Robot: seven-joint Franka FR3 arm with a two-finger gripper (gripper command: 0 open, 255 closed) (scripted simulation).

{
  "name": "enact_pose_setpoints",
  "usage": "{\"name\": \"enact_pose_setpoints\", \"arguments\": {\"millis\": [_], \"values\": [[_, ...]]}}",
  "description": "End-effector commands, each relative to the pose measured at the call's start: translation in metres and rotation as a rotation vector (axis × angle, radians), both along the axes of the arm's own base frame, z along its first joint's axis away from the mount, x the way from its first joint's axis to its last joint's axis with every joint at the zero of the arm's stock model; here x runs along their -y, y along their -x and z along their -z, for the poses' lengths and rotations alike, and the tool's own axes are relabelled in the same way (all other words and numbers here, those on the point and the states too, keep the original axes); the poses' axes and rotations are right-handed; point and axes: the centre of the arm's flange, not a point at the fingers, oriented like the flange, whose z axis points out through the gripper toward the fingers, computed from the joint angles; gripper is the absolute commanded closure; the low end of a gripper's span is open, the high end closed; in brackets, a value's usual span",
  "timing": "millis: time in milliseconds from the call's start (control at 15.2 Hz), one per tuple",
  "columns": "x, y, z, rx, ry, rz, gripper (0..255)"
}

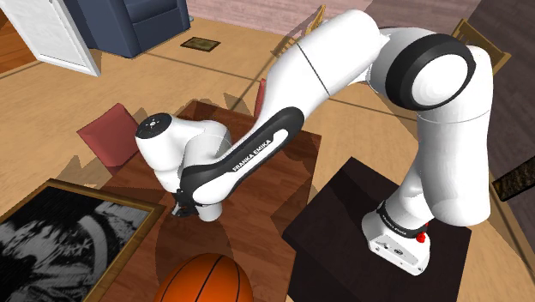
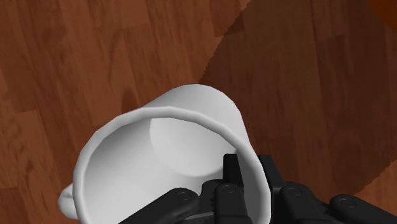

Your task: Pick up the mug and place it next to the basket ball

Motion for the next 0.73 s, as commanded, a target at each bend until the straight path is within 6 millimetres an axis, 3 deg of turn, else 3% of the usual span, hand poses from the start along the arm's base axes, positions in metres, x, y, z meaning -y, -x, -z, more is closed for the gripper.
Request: {"name": "enact_pose_setpoints", "arguments": {"millis": [0,660], "values": [[0.0,0.001,0.011,0.0,0.0,0.0,255],[0.0,0.001,0.063,0.0,0.0,0.0,255]]}}
